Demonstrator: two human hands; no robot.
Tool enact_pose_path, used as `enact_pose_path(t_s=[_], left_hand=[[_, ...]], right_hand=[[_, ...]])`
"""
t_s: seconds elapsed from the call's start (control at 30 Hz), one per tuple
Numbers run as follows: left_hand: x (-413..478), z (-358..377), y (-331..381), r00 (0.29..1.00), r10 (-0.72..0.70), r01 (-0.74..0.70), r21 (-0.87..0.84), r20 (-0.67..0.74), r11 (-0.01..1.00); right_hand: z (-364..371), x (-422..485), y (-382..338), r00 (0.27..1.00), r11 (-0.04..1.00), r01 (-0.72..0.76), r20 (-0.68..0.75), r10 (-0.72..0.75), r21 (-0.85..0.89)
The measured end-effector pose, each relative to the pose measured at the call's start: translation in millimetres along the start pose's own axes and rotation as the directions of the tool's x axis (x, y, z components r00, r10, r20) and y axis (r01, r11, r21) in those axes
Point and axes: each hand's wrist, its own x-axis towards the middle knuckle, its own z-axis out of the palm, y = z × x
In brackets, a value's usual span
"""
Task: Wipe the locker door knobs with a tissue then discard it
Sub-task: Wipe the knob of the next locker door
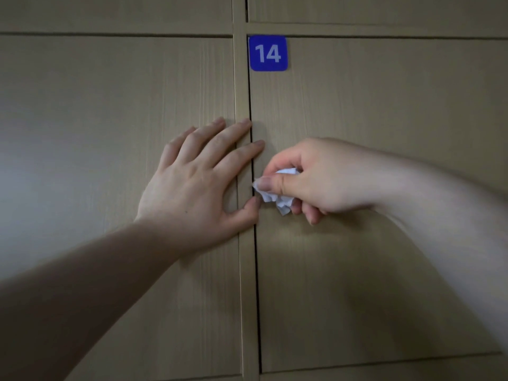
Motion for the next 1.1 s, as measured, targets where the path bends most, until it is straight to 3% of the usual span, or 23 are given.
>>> enact_pose_path(t_s=[0.2, 0.4, 0.53, 0.73, 0.83, 0.93, 1.03, 1.1], left_hand=[[0, -1, -1, 1.000, 0.000, 0.000, 0.002, 0.029, 1.000], [0, -2, -1, 0.999, -0.005, 0.005, 0.003, 0.038, 1.000], [0, -2, -1, 0.999, -0.004, 0.004, -0.001, 0.045, 1.000], [0, -2, -1, 0.999, -0.009, 0.009, -0.001, 0.033, 1.000], [0, -1, 0, 1.000, -0.007, 0.007, 0.006, 0.017, 1.000], [-1, 0, -2, 1.000, -0.005, 0.005, 0.009, 0.031, 1.000], [0, -1, -3, 1.000, 0.002, -0.002, 0.006, 0.019, 1.000], [0, 0, -3, 1.000, 0.013, -0.013, 0.006, 0.003, 1.000]], right_hand=[[29, -9, 23, 0.974, 0.934, 0.055, -0.226, 0.028, 0.352], [45, -22, 32, 0.922, 0.886, 0.186, -0.387, -0.009, 0.424], [46, -26, 34, 0.901, 0.842, 0.240, -0.433, -0.009, 0.483], [42, -18, 23, 0.922, 0.867, 0.120, -0.377, 0.083, 0.484], [31, -15, 17, 0.946, 0.915, 0.038, -0.310, 0.098, 0.402], [10, -13, 9, 0.969, 0.994, -0.031, -0.240, 0.055, 0.100], [-4, -10, -4, 0.991, 0.982, -0.017, -0.137, -0.009, -0.187], [-8, -6, -11, 0.998, 0.959, -0.015, -0.068, -0.004, -0.281]])
